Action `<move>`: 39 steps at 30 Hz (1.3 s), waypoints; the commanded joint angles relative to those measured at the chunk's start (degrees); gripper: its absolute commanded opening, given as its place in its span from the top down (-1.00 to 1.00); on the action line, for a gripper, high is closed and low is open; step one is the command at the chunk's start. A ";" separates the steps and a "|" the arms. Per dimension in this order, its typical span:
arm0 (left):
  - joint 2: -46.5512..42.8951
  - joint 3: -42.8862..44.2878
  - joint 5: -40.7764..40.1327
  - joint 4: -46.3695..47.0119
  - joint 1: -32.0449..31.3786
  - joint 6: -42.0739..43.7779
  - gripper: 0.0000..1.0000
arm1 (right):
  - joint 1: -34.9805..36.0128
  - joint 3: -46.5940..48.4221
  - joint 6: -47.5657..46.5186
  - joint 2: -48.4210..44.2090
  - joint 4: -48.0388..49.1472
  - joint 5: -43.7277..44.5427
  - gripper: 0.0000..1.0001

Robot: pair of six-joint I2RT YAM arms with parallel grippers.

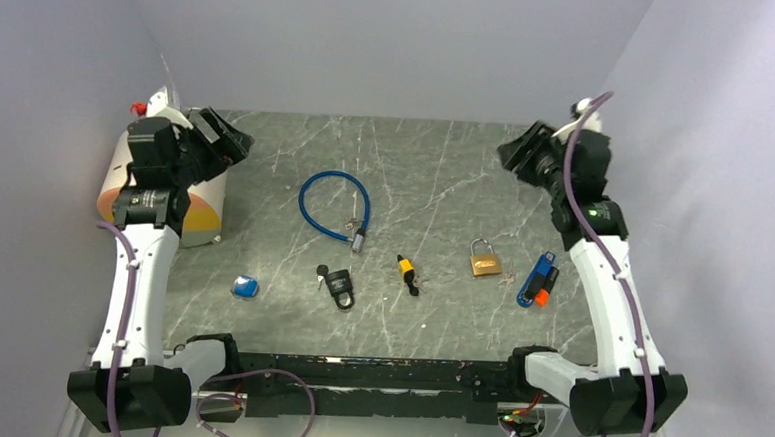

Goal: Unlock with the key
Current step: Pick up the key from the center of the board.

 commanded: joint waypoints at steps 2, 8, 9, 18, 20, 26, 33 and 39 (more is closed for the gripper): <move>-3.41 -6.84 -1.93 7.90 0.30 -9.71 -0.88 | 0.50 -10.25 4.01 0.79 -3.16 -12.06 -0.27; -2.38 -6.09 3.18 3.54 0.27 -10.12 -0.88 | 9.50 -16.59 3.67 6.05 -5.35 -9.92 -0.43; -1.73 -5.78 4.85 2.58 0.28 -9.88 -0.88 | 11.99 -16.70 3.42 7.01 -5.87 -8.64 -0.43; 1.75 -7.79 15.91 2.56 0.30 -10.36 -0.88 | 26.80 -17.52 0.13 14.67 -10.78 -2.67 -0.21; 1.24 -8.62 15.87 2.87 0.28 -10.84 -0.88 | 28.37 -17.36 1.21 15.06 -12.64 1.87 0.03; 0.63 -9.88 16.11 2.12 0.32 -10.39 -0.88 | 28.62 -18.12 4.39 18.04 -13.57 4.54 0.16; -0.88 -10.87 14.38 1.86 0.27 -9.89 -0.88 | 29.45 -14.51 5.76 26.25 -14.04 3.46 0.07; -1.97 -11.47 13.20 0.36 0.30 -9.21 -0.88 | 31.61 -12.70 7.12 30.31 -12.92 2.83 -0.08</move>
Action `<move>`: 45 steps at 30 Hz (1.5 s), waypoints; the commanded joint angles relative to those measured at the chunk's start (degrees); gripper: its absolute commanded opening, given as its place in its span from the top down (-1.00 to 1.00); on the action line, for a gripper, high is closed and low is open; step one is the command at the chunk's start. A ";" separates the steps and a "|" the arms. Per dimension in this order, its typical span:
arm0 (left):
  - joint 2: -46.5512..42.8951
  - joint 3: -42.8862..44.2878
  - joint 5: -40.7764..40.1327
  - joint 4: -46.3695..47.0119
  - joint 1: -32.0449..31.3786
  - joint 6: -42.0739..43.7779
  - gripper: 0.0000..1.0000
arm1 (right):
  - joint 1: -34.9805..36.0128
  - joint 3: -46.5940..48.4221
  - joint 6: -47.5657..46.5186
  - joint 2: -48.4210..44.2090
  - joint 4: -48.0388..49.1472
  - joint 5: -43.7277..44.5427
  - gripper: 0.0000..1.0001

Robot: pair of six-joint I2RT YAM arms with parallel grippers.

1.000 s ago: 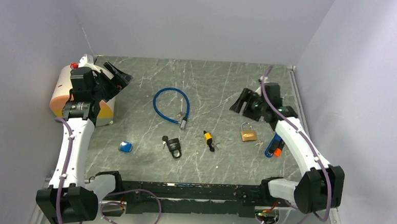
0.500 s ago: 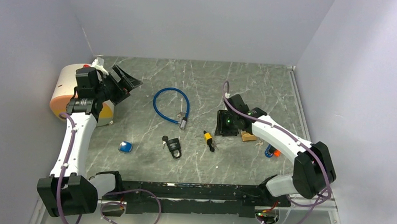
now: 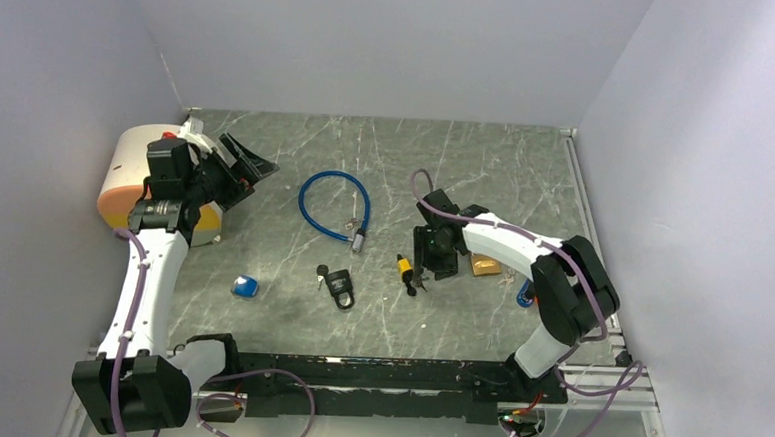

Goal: Unlock with the key
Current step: Pick up the key from the center of the board.

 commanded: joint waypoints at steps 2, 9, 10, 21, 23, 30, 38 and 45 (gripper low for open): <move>-1.85 -0.06 -1.39 -1.27 0.16 1.50 -0.88 | 2.14 3.93 2.16 1.58 0.53 0.66 -0.09; -2.59 -0.39 -2.24 -2.27 0.20 2.20 -0.88 | 4.53 4.99 2.85 4.24 -0.86 4.68 -0.05; -2.63 -0.52 -2.28 -2.32 0.18 2.21 -0.88 | 4.74 5.13 2.98 4.61 -1.10 5.23 -0.03; -2.72 -1.43 -1.47 -2.34 0.17 2.93 -0.88 | 6.03 5.07 3.23 5.08 -1.27 11.01 0.72; -2.48 -1.38 -0.64 -2.28 0.17 3.16 -0.88 | 6.03 4.76 2.81 4.36 -0.02 10.86 0.90; 0.10 0.38 1.71 -3.70 0.22 3.23 -0.89 | 5.94 2.43 1.92 -1.72 4.88 10.57 1.00; 0.21 -1.35 8.15 2.36 0.13 1.18 -0.89 | 5.95 -0.65 -0.55 -13.18 11.33 12.55 1.00; 0.22 -4.39 19.87 16.94 -1.84 -6.41 -0.89 | 5.95 1.16 -10.83 -22.90 23.72 -1.53 1.00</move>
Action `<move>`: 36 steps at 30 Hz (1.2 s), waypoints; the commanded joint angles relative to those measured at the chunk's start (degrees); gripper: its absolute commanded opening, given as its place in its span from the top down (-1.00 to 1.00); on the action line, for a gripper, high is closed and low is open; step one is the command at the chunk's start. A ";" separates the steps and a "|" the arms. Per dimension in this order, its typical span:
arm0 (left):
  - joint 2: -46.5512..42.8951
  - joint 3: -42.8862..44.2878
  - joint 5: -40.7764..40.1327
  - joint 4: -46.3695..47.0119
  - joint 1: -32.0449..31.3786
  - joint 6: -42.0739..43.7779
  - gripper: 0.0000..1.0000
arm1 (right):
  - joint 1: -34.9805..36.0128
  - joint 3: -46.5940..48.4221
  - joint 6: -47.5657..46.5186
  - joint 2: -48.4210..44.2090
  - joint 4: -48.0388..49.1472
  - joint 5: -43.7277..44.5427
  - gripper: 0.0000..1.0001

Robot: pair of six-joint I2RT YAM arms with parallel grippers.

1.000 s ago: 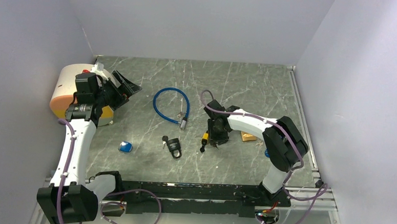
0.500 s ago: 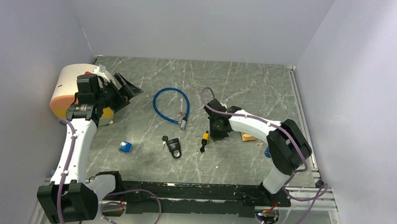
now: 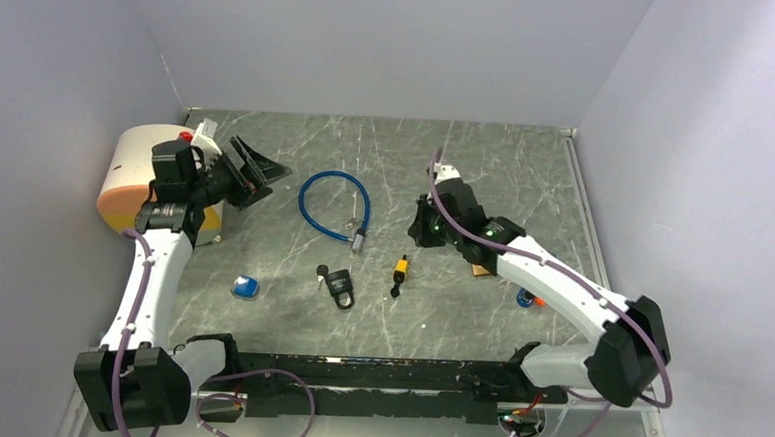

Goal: Unlock with the key
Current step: Pick up the key from the center of the board.

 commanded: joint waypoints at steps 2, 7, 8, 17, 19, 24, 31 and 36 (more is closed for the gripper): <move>-0.24 -2.01 10.09 16.26 -3.86 -7.83 -0.89 | 0.05 2.63 -9.21 -6.00 16.15 -16.10 1.00; 2.35 -1.57 10.97 24.24 -11.75 -11.00 -0.89 | 0.09 5.87 -11.26 -4.91 25.71 -31.84 1.00; 3.11 -0.81 10.91 24.30 -13.32 -10.90 -0.89 | 0.14 6.83 -11.59 -4.25 26.65 -34.75 1.00; 8.97 1.85 14.91 29.04 -18.94 -17.02 -0.78 | 0.55 11.54 -17.45 -1.53 28.29 -43.87 1.00; 9.18 0.77 15.93 33.11 -19.08 -20.06 -0.76 | 0.57 12.85 -19.40 -0.53 26.32 -44.27 1.00; 9.93 0.25 16.21 34.27 -19.48 -20.53 -0.76 | 0.62 15.19 -20.82 1.18 24.12 -43.28 1.00; 6.07 -4.41 13.82 40.57 -19.61 -16.78 -0.85 | 0.64 15.16 -16.16 1.58 25.98 -40.97 1.00; 2.80 -8.25 14.59 47.68 -19.62 -9.95 -0.82 | 0.57 16.66 -11.67 1.57 24.21 -38.64 1.00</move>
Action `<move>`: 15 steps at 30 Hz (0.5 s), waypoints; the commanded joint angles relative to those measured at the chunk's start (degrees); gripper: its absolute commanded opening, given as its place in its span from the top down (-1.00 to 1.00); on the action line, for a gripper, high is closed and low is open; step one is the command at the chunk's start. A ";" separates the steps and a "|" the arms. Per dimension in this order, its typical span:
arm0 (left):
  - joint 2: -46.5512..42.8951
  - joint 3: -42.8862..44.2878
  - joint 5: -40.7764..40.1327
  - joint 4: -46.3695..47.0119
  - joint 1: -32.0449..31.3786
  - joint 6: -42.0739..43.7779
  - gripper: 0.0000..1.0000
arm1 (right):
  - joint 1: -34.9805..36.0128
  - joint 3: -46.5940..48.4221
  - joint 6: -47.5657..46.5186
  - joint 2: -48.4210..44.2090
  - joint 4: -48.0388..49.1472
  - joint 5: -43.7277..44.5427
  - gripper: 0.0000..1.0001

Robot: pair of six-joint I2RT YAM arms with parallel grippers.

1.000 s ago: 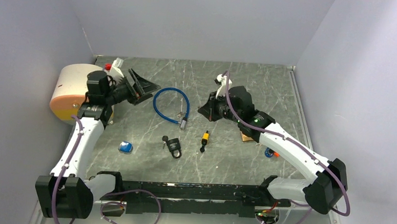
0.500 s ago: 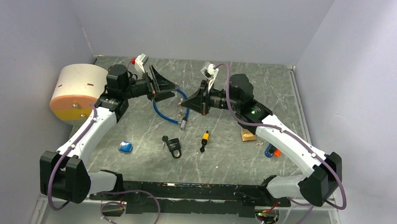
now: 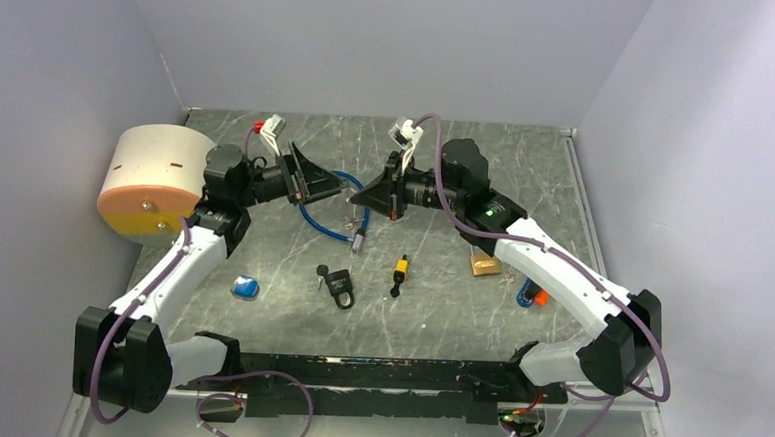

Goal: Unlock with the key
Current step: Pick up the key from the center of the board.

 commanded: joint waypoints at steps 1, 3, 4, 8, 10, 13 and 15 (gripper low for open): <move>-3.80 -1.14 2.33 10.18 -0.25 8.35 -0.80 | 0.06 4.39 4.54 -0.32 0.02 2.53 1.00; -4.05 -1.10 4.91 11.95 -0.25 10.61 -0.76 | 0.10 5.30 6.00 -0.18 -1.98 2.75 1.00; -3.93 -1.03 6.81 14.29 -0.25 11.20 -0.75 | 0.08 6.22 6.84 0.07 -3.06 2.61 1.00; -0.65 1.38 19.61 25.52 -0.70 5.31 -0.78 | 0.05 10.41 9.33 2.11 -7.76 0.43 1.00; 1.77 1.79 22.84 31.89 -0.86 0.34 -0.78 | 0.00 12.64 10.19 2.96 -9.70 -0.03 1.00; 3.31 0.66 21.94 42.51 -1.11 -5.81 -0.72 | 0.05 15.41 11.41 3.99 -11.94 0.05 1.00; 3.82 0.19 20.79 46.47 -1.59 -7.34 -0.54 | 0.05 16.87 12.54 4.66 -13.13 0.42 1.00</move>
